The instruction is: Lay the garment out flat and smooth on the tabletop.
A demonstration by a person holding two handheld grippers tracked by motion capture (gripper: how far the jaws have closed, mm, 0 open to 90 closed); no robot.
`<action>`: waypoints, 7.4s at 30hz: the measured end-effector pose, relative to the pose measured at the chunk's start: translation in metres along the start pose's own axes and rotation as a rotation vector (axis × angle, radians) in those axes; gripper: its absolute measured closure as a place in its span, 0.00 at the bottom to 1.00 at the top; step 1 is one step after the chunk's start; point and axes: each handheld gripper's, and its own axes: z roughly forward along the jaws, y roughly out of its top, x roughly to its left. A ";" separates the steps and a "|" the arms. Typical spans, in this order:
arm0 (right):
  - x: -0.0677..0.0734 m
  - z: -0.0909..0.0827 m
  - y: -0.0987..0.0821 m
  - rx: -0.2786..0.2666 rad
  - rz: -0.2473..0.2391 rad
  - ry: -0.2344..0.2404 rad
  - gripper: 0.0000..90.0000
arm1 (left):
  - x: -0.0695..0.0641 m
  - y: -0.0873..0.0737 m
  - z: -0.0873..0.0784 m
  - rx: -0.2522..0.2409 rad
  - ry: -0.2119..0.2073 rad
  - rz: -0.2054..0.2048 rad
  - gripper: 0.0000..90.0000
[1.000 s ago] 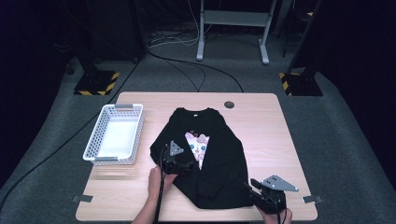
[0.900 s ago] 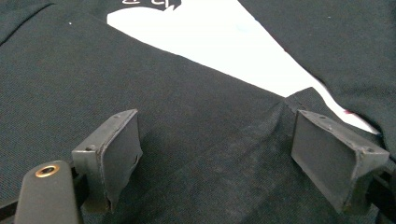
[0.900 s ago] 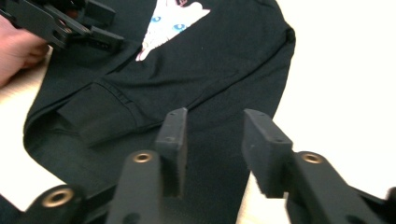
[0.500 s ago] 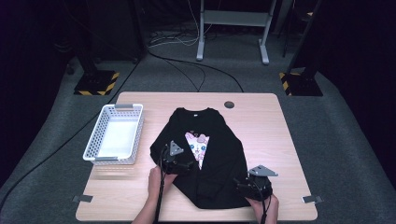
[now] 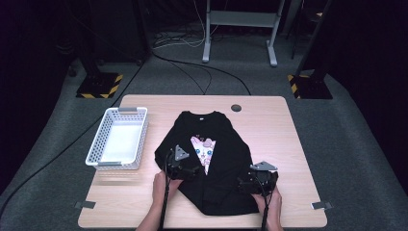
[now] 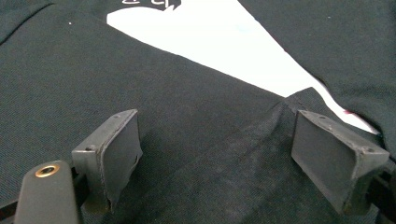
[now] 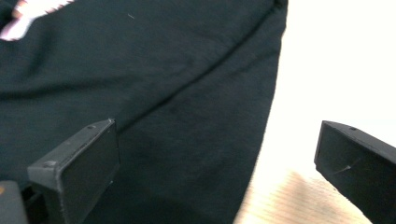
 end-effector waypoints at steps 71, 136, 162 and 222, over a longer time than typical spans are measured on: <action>-0.020 0.008 -0.004 -0.036 -0.068 0.115 0.05 | -0.001 0.000 0.000 -0.004 0.007 -0.005 0.18; -0.021 0.007 -0.004 -0.049 -0.055 0.104 0.10 | -0.033 -0.008 -0.048 0.016 -0.052 -0.023 0.90; -0.021 0.007 -0.004 -0.051 -0.062 0.112 0.11 | -0.028 -0.039 -0.078 0.009 -0.090 -0.048 0.89; -0.022 0.008 -0.003 -0.055 -0.072 0.123 0.13 | 0.013 -0.028 -0.063 0.030 0.010 -0.101 0.20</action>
